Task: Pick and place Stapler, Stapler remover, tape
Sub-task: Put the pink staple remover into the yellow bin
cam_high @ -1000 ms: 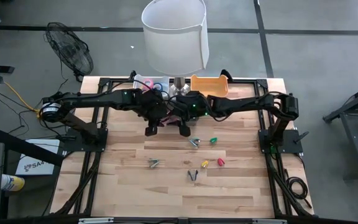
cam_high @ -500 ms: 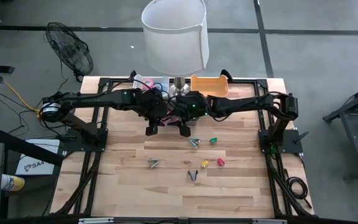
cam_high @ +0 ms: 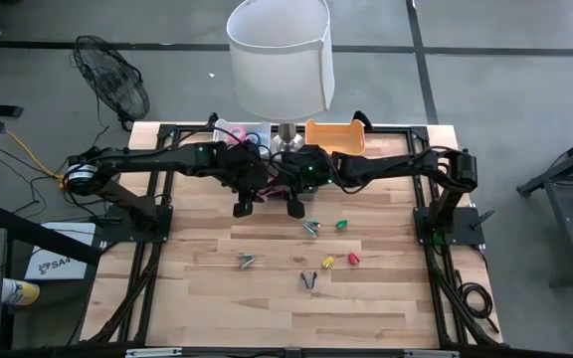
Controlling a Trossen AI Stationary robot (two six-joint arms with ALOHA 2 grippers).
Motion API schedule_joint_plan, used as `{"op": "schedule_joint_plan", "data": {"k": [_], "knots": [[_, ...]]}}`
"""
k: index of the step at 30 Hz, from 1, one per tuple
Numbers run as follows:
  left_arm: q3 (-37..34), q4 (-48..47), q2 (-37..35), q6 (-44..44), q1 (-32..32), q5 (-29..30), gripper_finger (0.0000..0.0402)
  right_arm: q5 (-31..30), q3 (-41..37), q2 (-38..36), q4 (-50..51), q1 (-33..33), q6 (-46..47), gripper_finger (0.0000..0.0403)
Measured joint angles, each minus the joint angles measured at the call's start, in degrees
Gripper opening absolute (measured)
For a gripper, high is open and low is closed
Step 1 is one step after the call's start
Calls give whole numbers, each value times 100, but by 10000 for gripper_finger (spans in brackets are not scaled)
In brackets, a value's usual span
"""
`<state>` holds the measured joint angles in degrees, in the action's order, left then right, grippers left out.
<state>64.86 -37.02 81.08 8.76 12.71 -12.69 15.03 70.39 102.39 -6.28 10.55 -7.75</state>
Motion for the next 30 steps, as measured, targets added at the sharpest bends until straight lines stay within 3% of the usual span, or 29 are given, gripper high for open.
{"op": "schedule_joint_plan", "data": {"k": [5, 17, 22, 30], "knots": [[0, -11, 0, 3, 0, 54, 101, 14, 0, 0, 51, 0, 20, 84], [0, -2, 0, 136, 0, 122, 106, 31, 4, -2, 109, 0, 129, 84], [0, -42, 0, 444, 0, 127, 150, 39, 7, -4, 260, 6, 172, 84], [4, -804, -1, 444, 64, 316, 211, -376, 0, -294, 1315, 151, 164, 84]]}}
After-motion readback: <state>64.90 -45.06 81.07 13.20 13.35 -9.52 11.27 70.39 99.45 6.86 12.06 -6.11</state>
